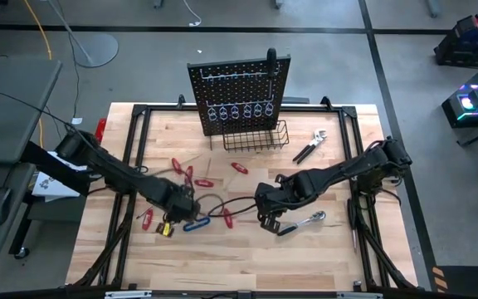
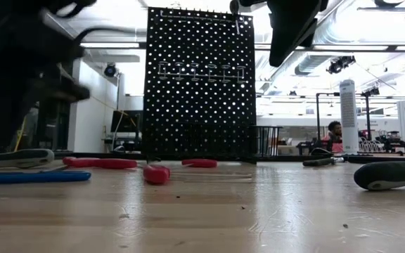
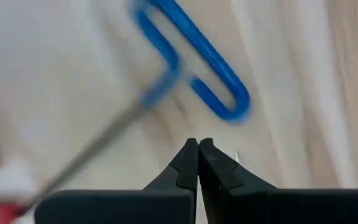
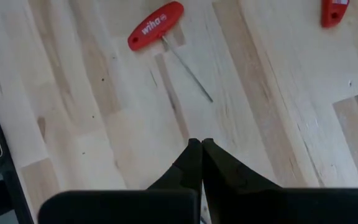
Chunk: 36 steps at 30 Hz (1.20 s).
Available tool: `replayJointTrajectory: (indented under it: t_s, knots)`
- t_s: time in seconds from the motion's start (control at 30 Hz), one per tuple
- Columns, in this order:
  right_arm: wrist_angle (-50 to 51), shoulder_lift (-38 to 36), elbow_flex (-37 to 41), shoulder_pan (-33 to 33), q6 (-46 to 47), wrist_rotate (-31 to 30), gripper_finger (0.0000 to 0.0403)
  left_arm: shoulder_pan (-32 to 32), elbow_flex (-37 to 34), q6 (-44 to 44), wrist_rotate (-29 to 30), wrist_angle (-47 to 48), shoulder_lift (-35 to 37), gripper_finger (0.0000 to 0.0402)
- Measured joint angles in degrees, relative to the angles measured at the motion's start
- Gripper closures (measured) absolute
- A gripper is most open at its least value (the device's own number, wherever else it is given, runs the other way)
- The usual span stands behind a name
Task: Hang tools onto peg board
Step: Hang the blue pick tool on the peg board
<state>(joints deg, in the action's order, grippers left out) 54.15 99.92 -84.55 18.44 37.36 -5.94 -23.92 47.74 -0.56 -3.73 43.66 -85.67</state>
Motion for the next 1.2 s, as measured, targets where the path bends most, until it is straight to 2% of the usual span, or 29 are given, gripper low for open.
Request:
replayJointTrajectory:
  t_s: [0.1, 0.23, 0.4, 0.5, 0.57, 0.7, 0.77, 0.83, 1.03, 1.1, 1.2]
  knots:
    - [0.0, 0.0, 0.0, 0.3, -0.2, 0.0, 0.0403, -1.6, 0.1, 2.6, -0.3, -2.0, -4.3, 0.0401]
    - [0.1, 0.0, 0.0, 0.6, -0.2, 0.1, 0.0403, -2.3, 1.1, 1.2, -2.7, -1.3, -10.4, 0.0401]
    - [0.5, 0.0, 0.0, 0.7, -0.3, 0.2, 0.0403, -3.0, 4.6, 2.5, -4.4, -1.8, -14.5, 0.0401]
    - [0.9, 0.0, 0.0, 0.7, -0.3, 0.2, 0.0403, -2.2, 8.0, 4.3, -4.5, -12.2, -16.9, 0.0401]
    - [1.2, -0.5, 0.0, 0.7, -0.4, 0.1, 0.0403, -1.0, 9.4, 5.2, -3.4, -14.8, -17.8, 0.0401]
    - [2.1, -2.6, 0.0, 0.8, -0.9, 0.0, 0.0403, 1.8, 12.6, 5.3, 0.7, -28.1, -20.4, 0.0401]
    - [3.5, -4.3, 0.0, 0.8, -0.8, -0.6, 0.0403, 2.9, 14.3, 5.4, 0.7, -30.7, -21.1, 0.0401]
    - [5.2, -6.4, 0.0, 0.9, 0.5, -1.9, 0.0403, 3.6, 16.1, 5.0, 0.4, -29.6, -21.1, 0.0401]
    - [7.4, -10.4, 0.0, 1.6, 3.4, -5.1, 0.0403, 4.8, 17.5, 3.7, -0.4, -14.9, -14.6, 0.0401]
    - [6.3, -10.3, 0.4, 1.8, 3.6, -4.7, 0.0403, 4.0, 16.4, 3.6, -0.7, -12.0, -13.3, 0.0401]
    - [0.7, -10.4, 4.8, 2.5, 3.9, -1.2, 0.0403, 2.0, 11.4, -0.2, -2.4, -13.1, -10.5, 0.0401]
